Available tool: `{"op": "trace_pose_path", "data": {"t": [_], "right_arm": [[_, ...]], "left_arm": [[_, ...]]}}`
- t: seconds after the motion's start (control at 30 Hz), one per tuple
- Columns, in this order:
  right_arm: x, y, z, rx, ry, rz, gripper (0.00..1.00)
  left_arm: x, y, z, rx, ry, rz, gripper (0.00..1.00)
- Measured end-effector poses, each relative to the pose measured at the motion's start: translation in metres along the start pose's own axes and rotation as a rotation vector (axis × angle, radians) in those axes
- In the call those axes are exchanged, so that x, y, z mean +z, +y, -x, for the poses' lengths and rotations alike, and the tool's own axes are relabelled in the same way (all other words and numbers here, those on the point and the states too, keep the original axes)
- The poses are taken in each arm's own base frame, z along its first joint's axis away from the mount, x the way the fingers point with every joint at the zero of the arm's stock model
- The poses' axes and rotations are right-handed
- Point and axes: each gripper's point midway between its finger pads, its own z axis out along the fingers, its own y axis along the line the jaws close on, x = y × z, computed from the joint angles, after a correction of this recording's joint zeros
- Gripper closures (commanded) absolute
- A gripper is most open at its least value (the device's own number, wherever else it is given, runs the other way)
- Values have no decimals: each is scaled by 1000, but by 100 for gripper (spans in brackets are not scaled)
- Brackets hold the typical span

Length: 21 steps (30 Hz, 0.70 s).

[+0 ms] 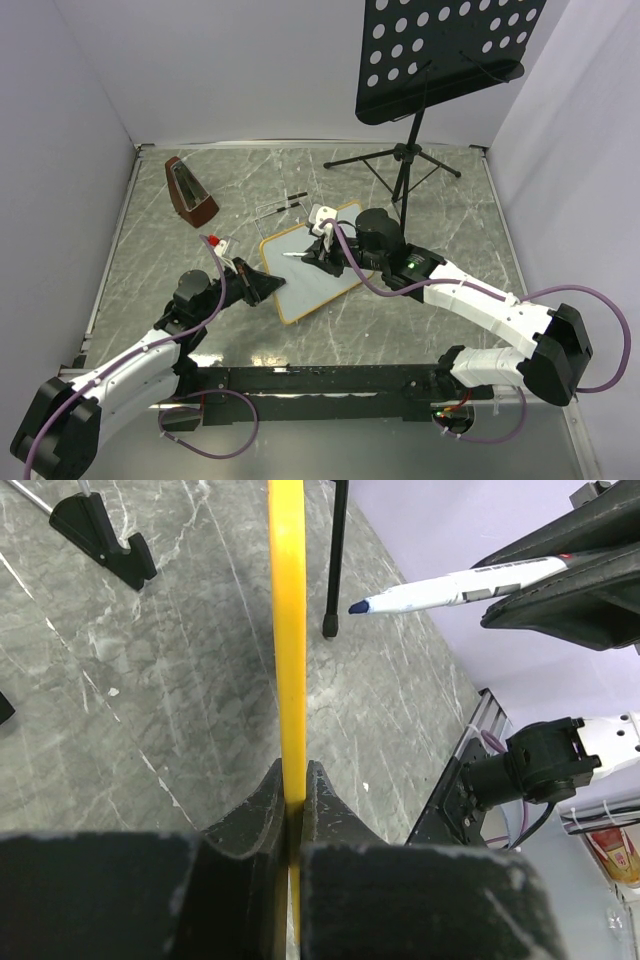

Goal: Write a sentence on the whiteboard

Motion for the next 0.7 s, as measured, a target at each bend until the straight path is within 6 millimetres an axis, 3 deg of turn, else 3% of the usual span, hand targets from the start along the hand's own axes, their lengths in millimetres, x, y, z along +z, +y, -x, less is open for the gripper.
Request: {"op": "trace_pose_path", "data": {"t": [0.7], "right_arm": [[0,0,0,0,0,0,100]], "left_arm": [[-1,1,-2,11,-6,-4,99]]}}
